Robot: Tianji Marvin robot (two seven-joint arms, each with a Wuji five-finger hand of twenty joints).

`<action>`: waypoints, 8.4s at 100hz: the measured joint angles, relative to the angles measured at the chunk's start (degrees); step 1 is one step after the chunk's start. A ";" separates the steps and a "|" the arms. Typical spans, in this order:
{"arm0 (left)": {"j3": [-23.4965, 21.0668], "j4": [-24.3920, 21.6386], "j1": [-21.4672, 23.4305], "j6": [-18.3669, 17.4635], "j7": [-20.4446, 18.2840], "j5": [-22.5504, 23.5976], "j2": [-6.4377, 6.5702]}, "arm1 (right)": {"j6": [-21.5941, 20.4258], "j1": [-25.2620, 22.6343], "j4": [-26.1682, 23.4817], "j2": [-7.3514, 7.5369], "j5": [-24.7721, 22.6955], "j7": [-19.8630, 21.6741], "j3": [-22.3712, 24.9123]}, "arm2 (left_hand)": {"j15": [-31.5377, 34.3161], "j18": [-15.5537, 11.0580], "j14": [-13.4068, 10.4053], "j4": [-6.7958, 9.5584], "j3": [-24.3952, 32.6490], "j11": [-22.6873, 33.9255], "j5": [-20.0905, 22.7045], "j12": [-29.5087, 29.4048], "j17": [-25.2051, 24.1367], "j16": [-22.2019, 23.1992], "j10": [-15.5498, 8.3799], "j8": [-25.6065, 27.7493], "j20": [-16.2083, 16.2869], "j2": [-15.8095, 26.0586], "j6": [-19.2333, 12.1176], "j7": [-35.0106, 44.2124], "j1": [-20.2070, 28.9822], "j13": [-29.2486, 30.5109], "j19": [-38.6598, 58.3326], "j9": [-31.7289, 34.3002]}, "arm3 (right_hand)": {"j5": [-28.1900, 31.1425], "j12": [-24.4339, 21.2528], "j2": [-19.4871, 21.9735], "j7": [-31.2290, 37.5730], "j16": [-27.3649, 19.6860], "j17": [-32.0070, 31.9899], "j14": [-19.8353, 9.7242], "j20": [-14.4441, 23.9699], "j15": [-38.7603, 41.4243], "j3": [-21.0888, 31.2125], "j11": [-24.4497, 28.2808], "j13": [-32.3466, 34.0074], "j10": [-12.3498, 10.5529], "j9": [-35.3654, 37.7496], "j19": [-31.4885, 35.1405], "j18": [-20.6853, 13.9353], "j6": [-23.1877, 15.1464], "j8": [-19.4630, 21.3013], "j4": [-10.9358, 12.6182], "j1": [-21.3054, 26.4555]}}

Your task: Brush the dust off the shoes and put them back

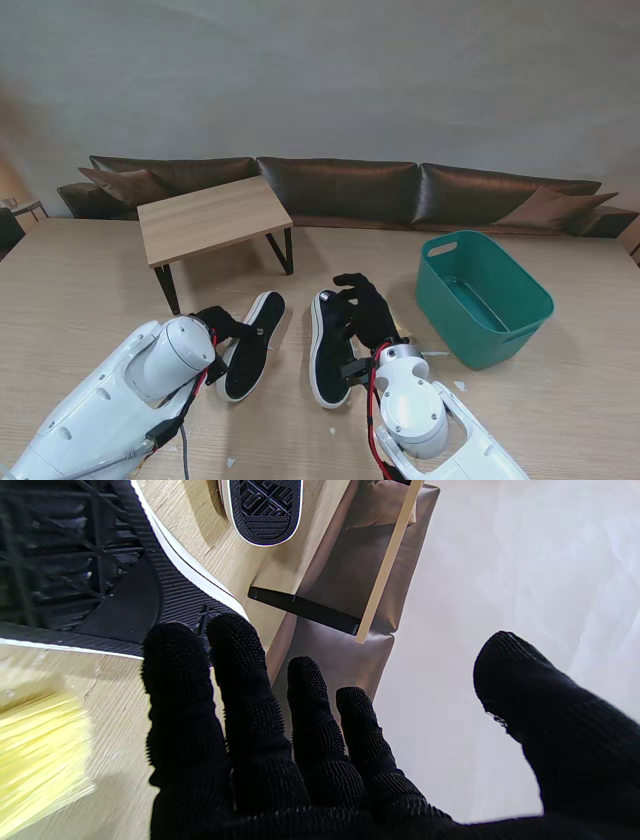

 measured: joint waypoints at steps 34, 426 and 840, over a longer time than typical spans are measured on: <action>-1.60 -3.51 1.63 -0.43 -0.30 1.76 0.18 | 0.15 0.00 0.00 0.00 -0.14 -0.04 -0.02 | -0.70 0.00 0.01 0.00 -0.98 0.01 0.00 0.00 -0.67 -0.07 0.00 0.00 -0.01 0.89 -0.02 0.00 0.00 -1.21 -1.05 0.00 | 0.00 0.00 0.01 0.00 0.00 0.00 0.00 0.00 0.00 0.00 0.00 0.00 0.00 0.00 -0.02 0.00 0.00 0.00 0.00 0.00; -18.45 -14.58 24.16 -36.30 9.87 -4.03 -1.70 | 28.61 4.37 16.14 5.30 -44.81 -1.55 -8.17 | -15.76 -16.22 -12.84 1.30 1.47 -1.52 0.79 -3.83 -11.68 -5.96 -7.55 2.22 6.00 4.05 3.45 0.49 7.05 -18.28 -35.03 -9.19 | 30.94 16.51 -12.26 20.44 9.32 1.25 -13.71 -1.55 34.16 10.89 10.26 26.35 -8.48 34.22 25.04 -5.03 -6.55 -2.62 -8.83 12.56; -18.86 -14.78 24.49 -35.11 10.91 -6.46 -2.34 | 17.49 -1.17 5.52 -0.70 -21.04 -10.02 0.37 | -15.76 -15.42 -11.53 1.31 -7.43 -1.52 1.97 -3.83 -11.68 -5.88 -5.86 2.81 6.51 11.19 6.20 0.41 10.41 -18.27 -35.06 -9.19 | 46.95 27.50 2.89 24.67 19.80 1.22 -9.23 -2.32 57.08 9.84 23.61 28.80 -6.69 42.45 35.35 -0.21 -7.73 34.71 4.40 -2.44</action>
